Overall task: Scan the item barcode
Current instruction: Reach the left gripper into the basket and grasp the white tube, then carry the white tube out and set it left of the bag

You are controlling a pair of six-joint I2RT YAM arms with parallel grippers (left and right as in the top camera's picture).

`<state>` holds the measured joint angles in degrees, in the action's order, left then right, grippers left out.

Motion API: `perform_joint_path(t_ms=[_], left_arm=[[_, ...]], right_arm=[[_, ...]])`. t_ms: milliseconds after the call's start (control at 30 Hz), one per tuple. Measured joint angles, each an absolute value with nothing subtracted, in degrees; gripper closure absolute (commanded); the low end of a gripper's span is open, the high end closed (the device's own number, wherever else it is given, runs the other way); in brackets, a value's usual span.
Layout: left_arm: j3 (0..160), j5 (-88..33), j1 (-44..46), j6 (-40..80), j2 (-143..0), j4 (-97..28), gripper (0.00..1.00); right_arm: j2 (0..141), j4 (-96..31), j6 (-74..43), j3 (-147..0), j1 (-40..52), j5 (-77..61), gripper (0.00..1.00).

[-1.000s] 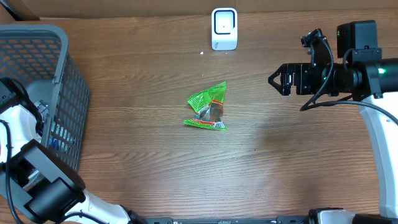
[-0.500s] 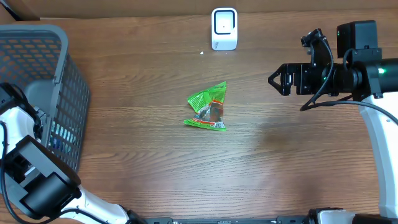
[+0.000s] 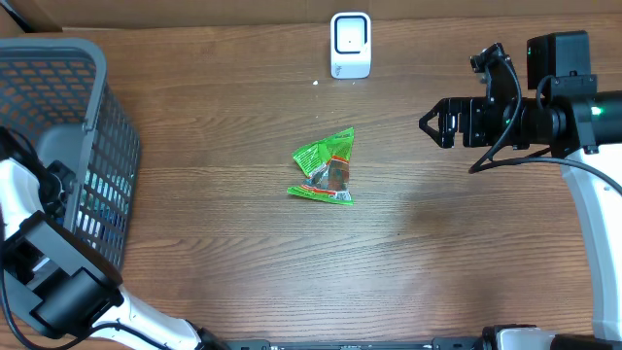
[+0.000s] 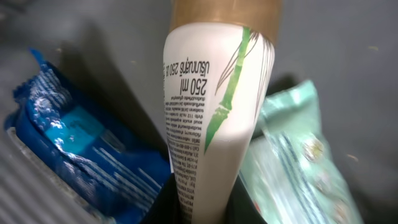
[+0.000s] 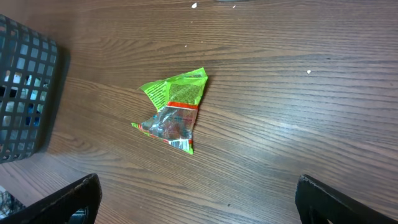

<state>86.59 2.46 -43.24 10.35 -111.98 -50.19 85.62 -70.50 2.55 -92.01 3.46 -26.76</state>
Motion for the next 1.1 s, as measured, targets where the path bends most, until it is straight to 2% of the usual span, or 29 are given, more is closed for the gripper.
perform_joint_path(t_ms=[200,633,867,1100], left_arm=[[100.29,-5.58,-43.11,10.35,-113.34,-63.7,0.96],[123.11,-18.31,-41.21,7.94,-108.27,-78.91,0.96],[125.62,-19.64,-27.99,4.16,-98.43,-79.9,0.96],[123.52,-11.46,-8.43,8.49,-95.72,-87.31,0.96]], right_arm=[[85.62,-70.0,2.55,-92.01,3.46,-26.76,0.0],[85.62,-69.49,2.55,-92.01,3.46,-26.76,0.0],[85.62,-68.99,2.57,-92.01,3.46,-26.76,0.0],[85.62,-69.04,2.55,-92.01,3.46,-26.74,0.0]])
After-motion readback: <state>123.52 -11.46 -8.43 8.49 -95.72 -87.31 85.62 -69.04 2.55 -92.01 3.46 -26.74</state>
